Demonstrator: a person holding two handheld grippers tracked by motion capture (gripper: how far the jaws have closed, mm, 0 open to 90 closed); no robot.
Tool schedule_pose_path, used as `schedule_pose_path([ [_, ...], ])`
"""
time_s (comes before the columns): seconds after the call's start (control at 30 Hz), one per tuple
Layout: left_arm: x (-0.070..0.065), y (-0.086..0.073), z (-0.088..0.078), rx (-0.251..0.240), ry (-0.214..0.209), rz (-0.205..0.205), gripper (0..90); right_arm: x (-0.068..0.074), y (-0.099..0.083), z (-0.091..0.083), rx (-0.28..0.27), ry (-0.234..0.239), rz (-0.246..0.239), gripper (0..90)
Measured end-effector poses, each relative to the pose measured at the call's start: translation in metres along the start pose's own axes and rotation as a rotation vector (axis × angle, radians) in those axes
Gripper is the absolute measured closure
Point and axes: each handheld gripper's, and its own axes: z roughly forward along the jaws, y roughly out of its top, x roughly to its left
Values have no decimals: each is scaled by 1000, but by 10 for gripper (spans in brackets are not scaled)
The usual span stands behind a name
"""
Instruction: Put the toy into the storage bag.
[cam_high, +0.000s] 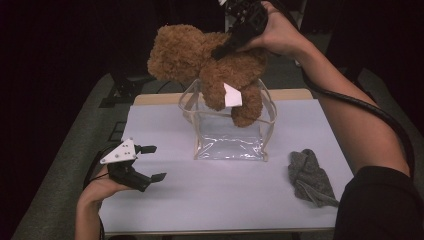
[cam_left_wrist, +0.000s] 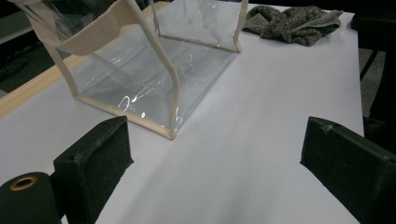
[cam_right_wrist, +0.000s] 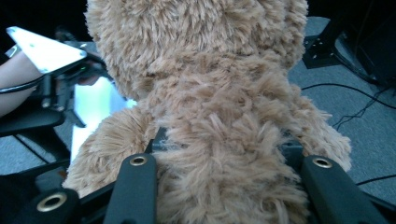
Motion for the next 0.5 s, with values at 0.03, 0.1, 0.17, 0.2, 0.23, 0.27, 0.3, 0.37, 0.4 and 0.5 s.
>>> schedule_pose_path([
  [0.03, 0, 0, 0, 0, -1, 0, 77, -4, 0, 1, -2, -4, 6, 555],
  [0.1, 0, 0, 0, 3, 0, -2, 77, -12, 0, 3, -3, -9, 20, 554],
  [0.17, 0, -1, -1, 0, 2, -5, 77, -20, -1, 6, -1, -14, 29, 554],
  [0.2, 0, -1, -1, -2, 5, -6, 77, -24, -2, 6, 3, -18, 35, 554],
  [0.23, 0, -1, -2, -5, 5, -6, 77, -27, -3, 7, 3, -23, 38, 554],
  [0.27, 0, 0, -2, -8, 5, -4, 77, -30, -5, 7, 6, -28, 44, 554],
  [0.3, 0, 0, -2, -7, 5, -3, 77, -33, -6, 8, 6, -31, 51, 554],
  [0.37, 0, 0, -1, -7, 5, -6, 77, -37, -9, 10, 8, -33, 60, 554],
  [0.4, -1, -1, -1, -8, 3, -10, 77, -39, -10, 10, 8, -32, 63, 554],
  [0.5, -1, 0, 1, -3, -3, -4, 77, -44, -13, 13, 7, -33, 69, 554],
])
